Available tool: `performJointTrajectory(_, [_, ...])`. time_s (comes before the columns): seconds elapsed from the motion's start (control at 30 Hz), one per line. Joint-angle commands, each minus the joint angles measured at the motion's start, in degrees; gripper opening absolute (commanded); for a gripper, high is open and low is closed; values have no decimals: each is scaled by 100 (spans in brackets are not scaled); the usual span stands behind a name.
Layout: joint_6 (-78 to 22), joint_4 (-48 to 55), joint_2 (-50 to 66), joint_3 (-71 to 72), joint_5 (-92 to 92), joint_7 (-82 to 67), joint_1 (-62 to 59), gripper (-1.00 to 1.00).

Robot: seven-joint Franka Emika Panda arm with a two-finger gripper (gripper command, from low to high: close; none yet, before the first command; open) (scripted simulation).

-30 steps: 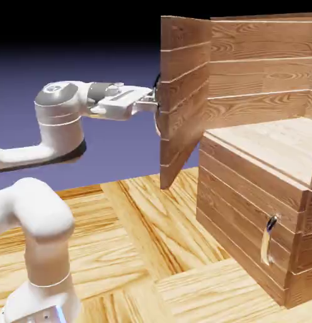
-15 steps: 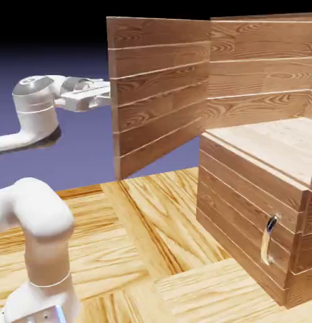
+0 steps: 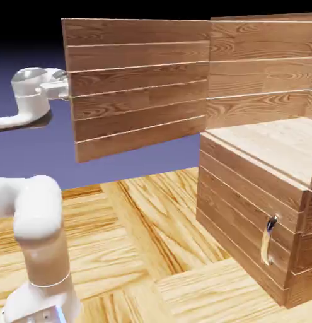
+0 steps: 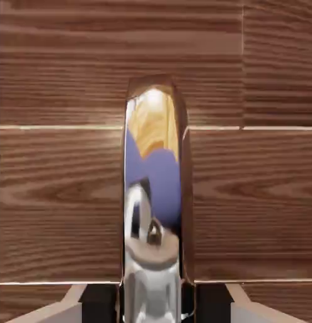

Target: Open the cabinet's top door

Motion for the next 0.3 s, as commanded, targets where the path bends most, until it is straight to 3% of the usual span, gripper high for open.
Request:
performJointTrajectory(0.0, [-144,209,23,130,64,-22,-197,-100])
performJointTrajectory(0.27, [-1264,1870,30,988,418,-315,-1754,-100])
